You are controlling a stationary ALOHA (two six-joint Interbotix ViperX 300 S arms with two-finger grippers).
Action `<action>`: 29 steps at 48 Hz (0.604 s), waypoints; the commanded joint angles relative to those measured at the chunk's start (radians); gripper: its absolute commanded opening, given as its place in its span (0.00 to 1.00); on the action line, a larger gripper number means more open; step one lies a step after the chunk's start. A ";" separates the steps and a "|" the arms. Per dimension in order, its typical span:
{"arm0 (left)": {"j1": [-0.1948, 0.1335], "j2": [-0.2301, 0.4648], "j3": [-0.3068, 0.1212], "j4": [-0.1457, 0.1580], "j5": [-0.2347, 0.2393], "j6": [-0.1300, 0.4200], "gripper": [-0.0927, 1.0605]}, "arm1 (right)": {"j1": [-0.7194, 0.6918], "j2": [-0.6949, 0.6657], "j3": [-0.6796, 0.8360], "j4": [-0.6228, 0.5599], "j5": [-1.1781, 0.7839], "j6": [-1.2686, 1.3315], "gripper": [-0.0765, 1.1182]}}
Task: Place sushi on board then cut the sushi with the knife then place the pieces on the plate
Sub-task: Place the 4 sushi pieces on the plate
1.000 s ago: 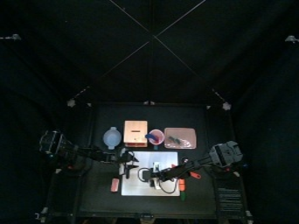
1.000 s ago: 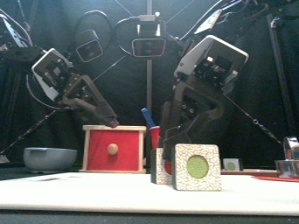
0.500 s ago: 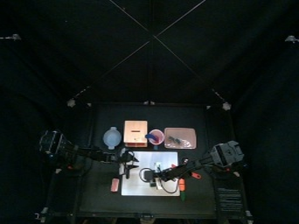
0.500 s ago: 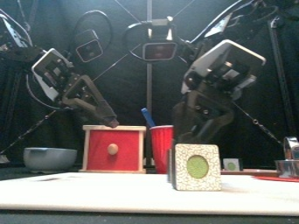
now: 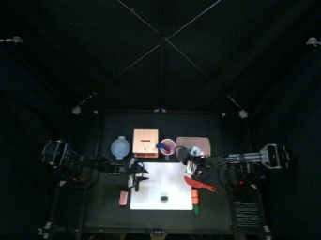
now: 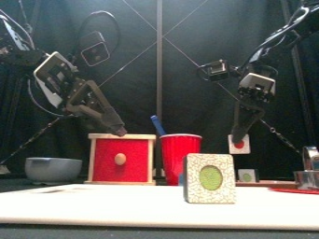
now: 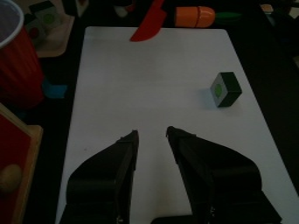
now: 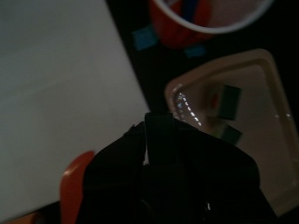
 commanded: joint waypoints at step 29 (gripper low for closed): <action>0.002 -0.003 -0.023 0.000 -0.003 0.002 0.72 | -0.407 0.063 0.153 -0.006 -0.181 -0.009 0.71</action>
